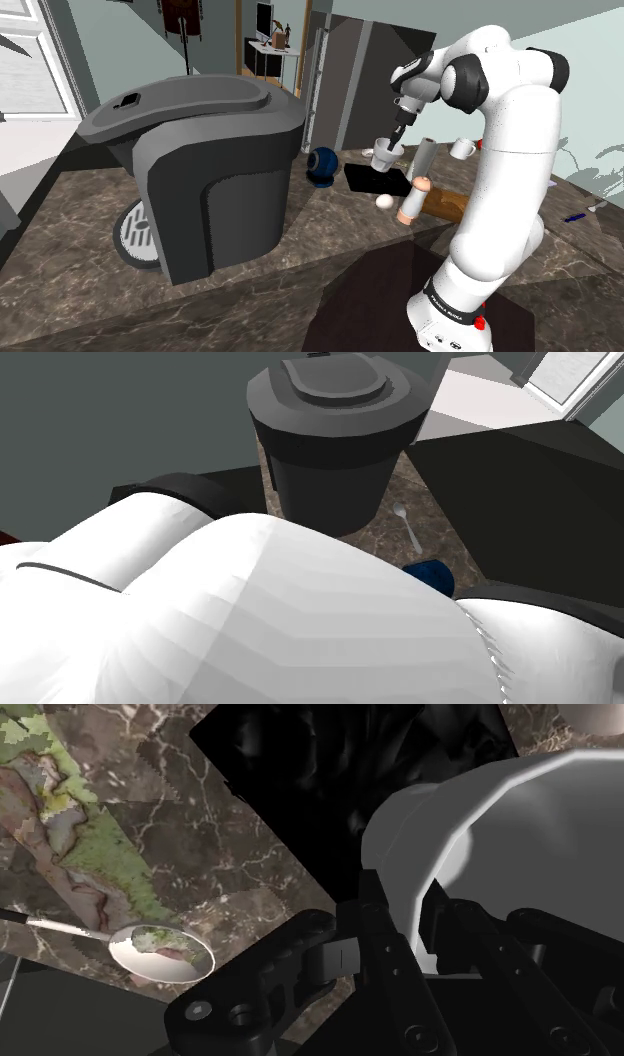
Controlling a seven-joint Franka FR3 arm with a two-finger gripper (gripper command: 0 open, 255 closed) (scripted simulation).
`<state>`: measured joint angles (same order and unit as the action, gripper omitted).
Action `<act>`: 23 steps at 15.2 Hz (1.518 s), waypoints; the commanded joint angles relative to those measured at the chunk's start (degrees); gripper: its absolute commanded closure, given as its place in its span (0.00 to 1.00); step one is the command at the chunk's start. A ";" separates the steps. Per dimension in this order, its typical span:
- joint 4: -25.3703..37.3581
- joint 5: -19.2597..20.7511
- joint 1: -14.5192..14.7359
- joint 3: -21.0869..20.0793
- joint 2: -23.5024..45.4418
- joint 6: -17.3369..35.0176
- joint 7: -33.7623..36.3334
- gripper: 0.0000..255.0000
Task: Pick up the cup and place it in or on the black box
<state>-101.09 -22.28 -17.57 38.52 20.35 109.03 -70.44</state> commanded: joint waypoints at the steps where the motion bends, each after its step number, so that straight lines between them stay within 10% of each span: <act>1: -0.83 -0.52 -0.11 -0.21 0.58 1.26 -0.50 1.00; 13: -2.41 -1.93 -0.46 -0.82 2.24 4.02 -1.70 1.00; 14: -2.30 -1.83 -0.47 -0.77 2.12 3.82 -1.66 0.00; 23: 2.42 0.15 -0.91 0.32 0.30 -2.23 -0.33 0.00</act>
<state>-99.87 -22.66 -18.47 38.59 21.17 108.40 -71.25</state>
